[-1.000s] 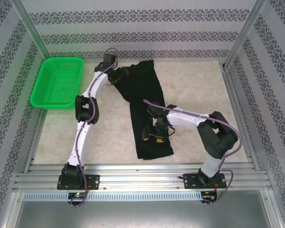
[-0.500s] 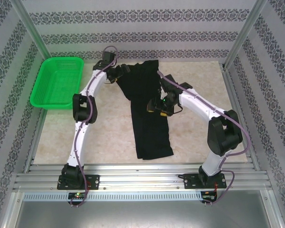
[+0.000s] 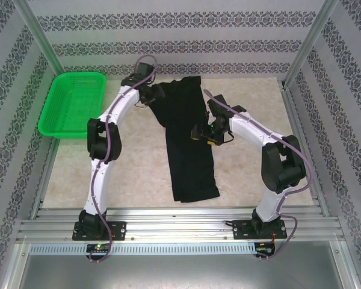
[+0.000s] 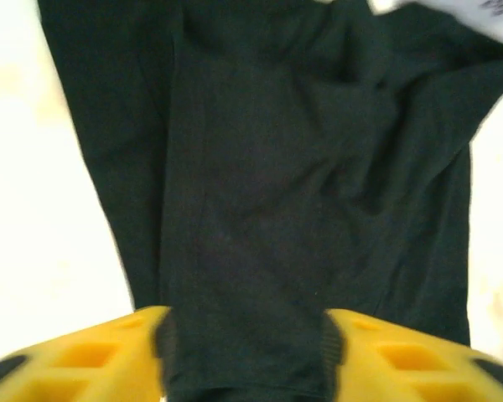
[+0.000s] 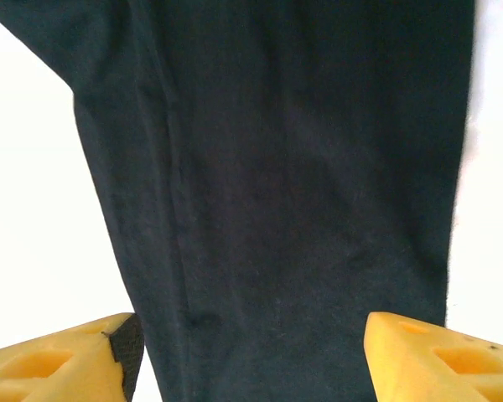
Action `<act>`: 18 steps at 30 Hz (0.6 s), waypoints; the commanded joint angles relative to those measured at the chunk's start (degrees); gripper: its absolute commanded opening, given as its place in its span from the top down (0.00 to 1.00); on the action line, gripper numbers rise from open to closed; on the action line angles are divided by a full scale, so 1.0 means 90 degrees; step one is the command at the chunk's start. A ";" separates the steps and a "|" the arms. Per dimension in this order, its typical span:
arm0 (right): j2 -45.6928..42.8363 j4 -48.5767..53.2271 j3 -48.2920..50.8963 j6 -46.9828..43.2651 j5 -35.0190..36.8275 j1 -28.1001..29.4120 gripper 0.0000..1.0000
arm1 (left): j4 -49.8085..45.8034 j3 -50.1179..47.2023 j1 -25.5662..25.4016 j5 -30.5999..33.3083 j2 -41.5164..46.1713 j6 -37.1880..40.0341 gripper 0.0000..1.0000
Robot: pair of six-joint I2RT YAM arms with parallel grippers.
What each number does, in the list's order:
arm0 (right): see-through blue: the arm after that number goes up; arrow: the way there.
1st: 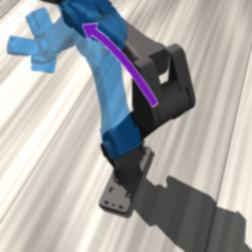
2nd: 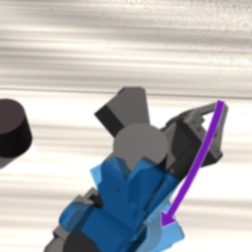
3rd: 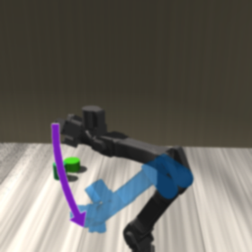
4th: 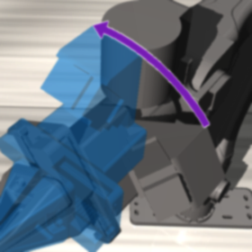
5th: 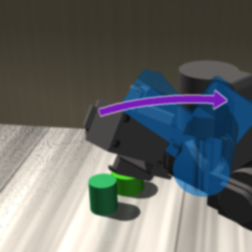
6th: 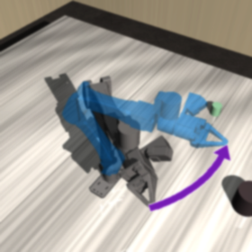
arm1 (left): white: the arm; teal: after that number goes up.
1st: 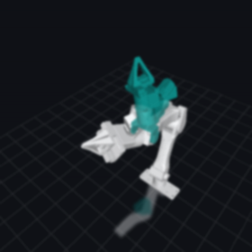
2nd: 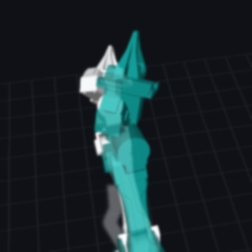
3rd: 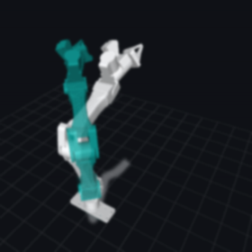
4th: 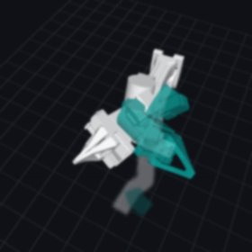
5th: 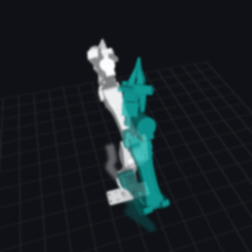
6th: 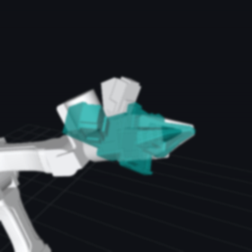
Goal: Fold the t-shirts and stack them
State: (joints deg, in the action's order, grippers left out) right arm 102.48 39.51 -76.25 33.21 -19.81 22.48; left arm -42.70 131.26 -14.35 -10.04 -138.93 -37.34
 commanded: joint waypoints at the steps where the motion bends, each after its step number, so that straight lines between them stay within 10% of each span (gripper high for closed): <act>1: -0.0231 -0.0387 0.0359 0.0158 -0.0251 0.0282 0.30 | 0.0118 0.0317 -0.0123 -0.0015 -0.0548 -0.0225 0.68; 18: 0.0180 -0.0930 0.1173 0.0581 -0.0268 0.1743 0.30 | -0.0118 0.1527 -0.0216 0.0183 -0.2046 -0.0570 0.80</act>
State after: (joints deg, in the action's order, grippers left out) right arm 102.06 31.18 -65.14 37.80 -22.17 35.42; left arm -41.87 142.19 -16.12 -9.37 -153.60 -42.52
